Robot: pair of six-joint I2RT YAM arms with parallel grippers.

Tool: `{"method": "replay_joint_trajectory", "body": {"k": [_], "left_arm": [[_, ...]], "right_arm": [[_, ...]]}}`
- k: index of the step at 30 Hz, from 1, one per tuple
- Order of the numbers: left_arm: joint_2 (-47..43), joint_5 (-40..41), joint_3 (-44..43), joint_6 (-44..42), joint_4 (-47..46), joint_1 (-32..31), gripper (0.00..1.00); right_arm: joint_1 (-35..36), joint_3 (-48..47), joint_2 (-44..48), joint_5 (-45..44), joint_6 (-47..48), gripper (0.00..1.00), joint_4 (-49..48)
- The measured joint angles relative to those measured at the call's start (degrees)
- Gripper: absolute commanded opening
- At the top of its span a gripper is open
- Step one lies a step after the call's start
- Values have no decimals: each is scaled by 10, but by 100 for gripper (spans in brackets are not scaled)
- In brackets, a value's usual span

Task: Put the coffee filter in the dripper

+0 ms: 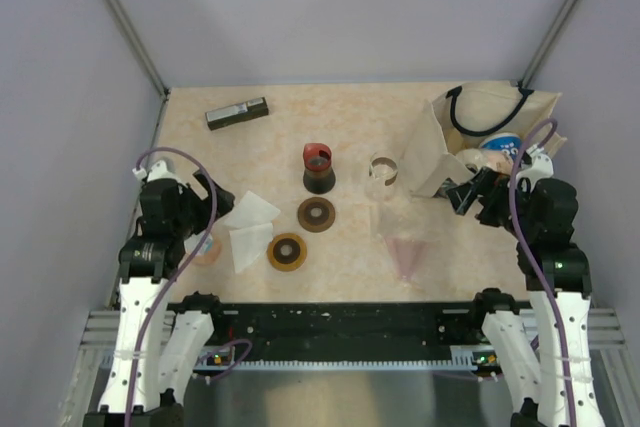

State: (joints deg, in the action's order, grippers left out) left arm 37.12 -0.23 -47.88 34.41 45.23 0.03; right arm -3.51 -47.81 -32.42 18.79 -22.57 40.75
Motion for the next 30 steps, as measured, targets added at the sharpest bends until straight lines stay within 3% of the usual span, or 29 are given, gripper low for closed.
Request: {"method": "replay_joint_trajectory", "body": {"k": [6, 10, 14, 19, 24, 30], "left_arm": [[48, -75, 19, 9, -14, -9, 99], [102, -82, 52, 24, -18, -65, 95], [153, -74, 71, 49, -23, -158, 82], [243, -44, 71, 79, -42, -245, 58], [326, 2, 58, 100, -46, -294, 38], [383, 32, 34, 110, -53, -317, 28]], "right_arm": [[0, 0, 19, -8, -6, 99, -1], [0, 5, 29, -23, -22, 99, -6], [0, 21, 37, -32, -31, 99, -9], [0, 43, 45, -43, -36, 99, -7], [0, 51, 49, -43, -34, 99, -6], [0, 54, 51, -41, -29, 99, -9]]}}
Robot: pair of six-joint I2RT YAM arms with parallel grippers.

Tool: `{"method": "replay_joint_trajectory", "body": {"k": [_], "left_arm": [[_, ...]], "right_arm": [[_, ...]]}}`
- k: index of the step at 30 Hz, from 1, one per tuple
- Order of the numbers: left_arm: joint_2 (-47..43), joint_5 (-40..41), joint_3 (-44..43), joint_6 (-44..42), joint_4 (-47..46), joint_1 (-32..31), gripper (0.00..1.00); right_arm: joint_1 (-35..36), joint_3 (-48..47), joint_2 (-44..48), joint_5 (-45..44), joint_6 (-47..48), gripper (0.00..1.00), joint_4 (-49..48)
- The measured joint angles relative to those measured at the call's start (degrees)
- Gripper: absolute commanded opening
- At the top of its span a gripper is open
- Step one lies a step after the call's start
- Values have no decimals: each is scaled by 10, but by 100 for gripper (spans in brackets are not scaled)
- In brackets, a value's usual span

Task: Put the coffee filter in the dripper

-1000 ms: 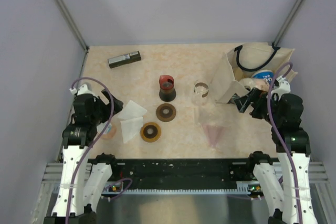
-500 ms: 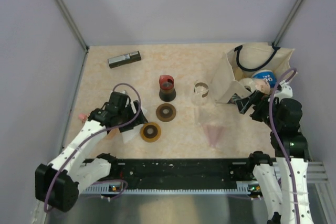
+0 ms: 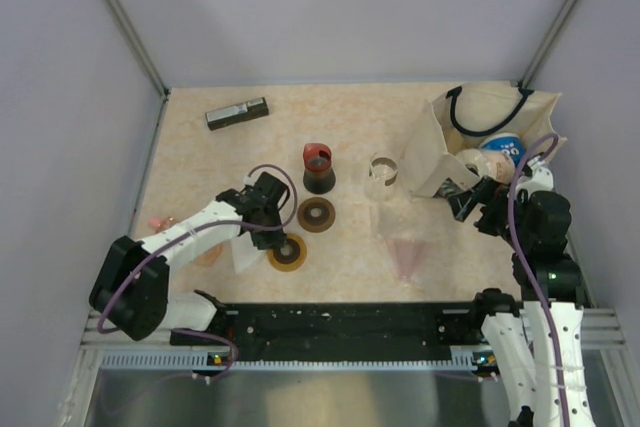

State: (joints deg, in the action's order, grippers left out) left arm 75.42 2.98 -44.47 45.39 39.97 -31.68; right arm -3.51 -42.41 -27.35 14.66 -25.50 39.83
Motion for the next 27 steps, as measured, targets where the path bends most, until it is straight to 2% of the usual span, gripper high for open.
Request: {"method": "replay_joint_trajectory", "body": {"k": [11, 16, 22, 27], "left_arm": [[50, 25, -13, 6, -4, -23, 22], [68, 38, -28, 6, 11, -34, 0], [81, 56, -44, 3, 27, -52, 0], [55, 53, -44, 0, 13, -63, 0]], "right_arm": [[0, 15, 1, 0, 9, 99, 4], [0, 15, 1, 0, 11, 99, 5], [0, 13, 2, 2, 17, 99, 15], [0, -5, 11, 4, 21, 99, 31]]}}
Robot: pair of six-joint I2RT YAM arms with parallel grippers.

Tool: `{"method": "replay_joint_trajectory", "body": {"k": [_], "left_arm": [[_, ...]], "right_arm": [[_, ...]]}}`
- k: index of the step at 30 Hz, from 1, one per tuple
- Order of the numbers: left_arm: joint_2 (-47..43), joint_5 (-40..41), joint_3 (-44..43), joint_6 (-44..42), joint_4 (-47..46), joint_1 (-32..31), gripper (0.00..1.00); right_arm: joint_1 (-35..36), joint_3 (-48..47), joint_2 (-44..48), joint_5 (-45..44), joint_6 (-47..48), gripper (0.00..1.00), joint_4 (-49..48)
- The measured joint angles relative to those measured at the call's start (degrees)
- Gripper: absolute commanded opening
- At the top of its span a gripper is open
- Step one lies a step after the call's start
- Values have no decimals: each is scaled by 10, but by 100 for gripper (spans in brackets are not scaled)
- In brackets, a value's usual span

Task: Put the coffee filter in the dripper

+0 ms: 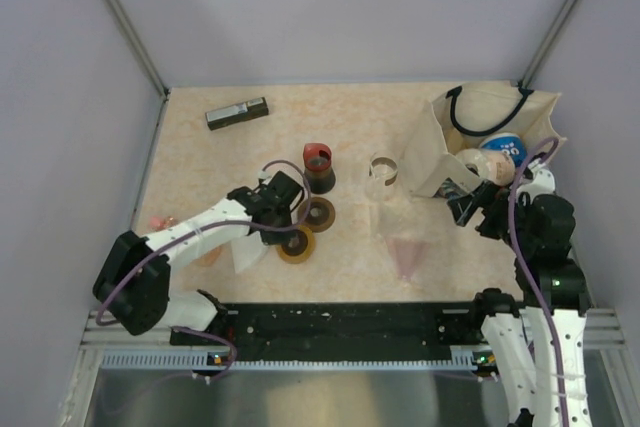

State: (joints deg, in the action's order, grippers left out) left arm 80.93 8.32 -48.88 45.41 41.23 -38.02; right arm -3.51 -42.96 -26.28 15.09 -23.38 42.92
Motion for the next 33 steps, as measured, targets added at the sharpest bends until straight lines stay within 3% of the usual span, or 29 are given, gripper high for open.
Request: {"method": "replay_joint_trajectory", "body": {"k": [7, 12, 16, 20, 22, 25, 31, 33], "left_arm": [[-134, -43, 2, -35, -52, -3, 0], [-217, -130, 8, -67, -121, -4, 0], [-257, -176, 10, -86, -174, -5, 0], [-265, -178, 10, -93, -202, -7, 0], [-256, -174, 9, -94, -207, -7, 0], [-235, -168, 8, -91, -212, -8, 0], [-192, -158, -19, -78, -213, -15, 0], [-191, -149, -28, -75, -213, -19, 0]], "right_arm": [[0, -34, 11, 55, 10, 98, -2], [0, -41, 6, 217, 17, 95, -40], [0, -26, -9, 365, -32, 94, -155], [4, 2, -19, 429, -117, 94, -286], [22, 1, -32, 427, -138, 94, -320], [109, -8, -69, 394, -139, 93, -335], [373, -102, -246, 195, -75, 87, -290], [414, -129, -303, 137, -56, 85, -280]]}}
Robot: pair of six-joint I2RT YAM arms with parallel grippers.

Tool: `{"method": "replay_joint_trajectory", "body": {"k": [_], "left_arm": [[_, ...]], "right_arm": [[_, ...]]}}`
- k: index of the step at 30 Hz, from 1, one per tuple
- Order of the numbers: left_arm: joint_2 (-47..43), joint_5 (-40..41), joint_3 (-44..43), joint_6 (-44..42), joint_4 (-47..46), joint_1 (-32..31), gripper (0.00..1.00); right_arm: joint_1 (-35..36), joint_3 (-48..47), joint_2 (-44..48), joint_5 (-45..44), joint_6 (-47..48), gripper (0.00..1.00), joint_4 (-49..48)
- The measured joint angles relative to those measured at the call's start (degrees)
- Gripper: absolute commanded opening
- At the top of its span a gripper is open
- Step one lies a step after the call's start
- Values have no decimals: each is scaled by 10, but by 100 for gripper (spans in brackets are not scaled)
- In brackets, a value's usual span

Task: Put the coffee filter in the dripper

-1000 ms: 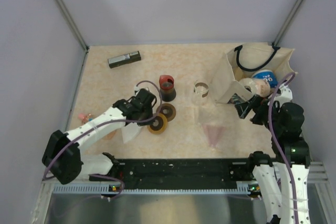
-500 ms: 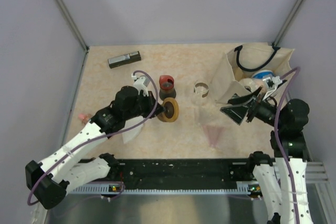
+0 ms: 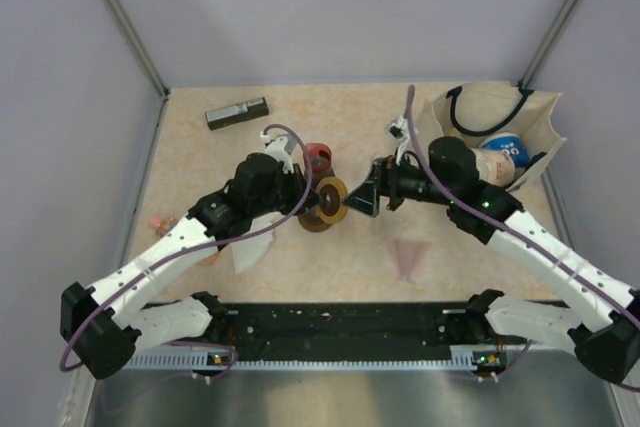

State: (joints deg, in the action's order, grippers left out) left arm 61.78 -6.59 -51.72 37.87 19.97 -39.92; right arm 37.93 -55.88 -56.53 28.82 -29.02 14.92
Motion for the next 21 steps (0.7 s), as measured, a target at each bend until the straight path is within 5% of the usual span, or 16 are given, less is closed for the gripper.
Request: {"method": "replay_joint_trajectory", "body": {"k": [9, 17, 21], "left_arm": [[-2, 44, -14, 15, 5, -6, 0], [-2, 52, -17, 29, 10, -6, 0], [-1, 57, -17, 34, 10, -6, 0]], "right_arm": [[68, -17, -97, -164, 40, 74, 23], [89, -18, -137, -187, 46, 41, -7], [92, -18, -144, -186, 53, 9, -19]]}}
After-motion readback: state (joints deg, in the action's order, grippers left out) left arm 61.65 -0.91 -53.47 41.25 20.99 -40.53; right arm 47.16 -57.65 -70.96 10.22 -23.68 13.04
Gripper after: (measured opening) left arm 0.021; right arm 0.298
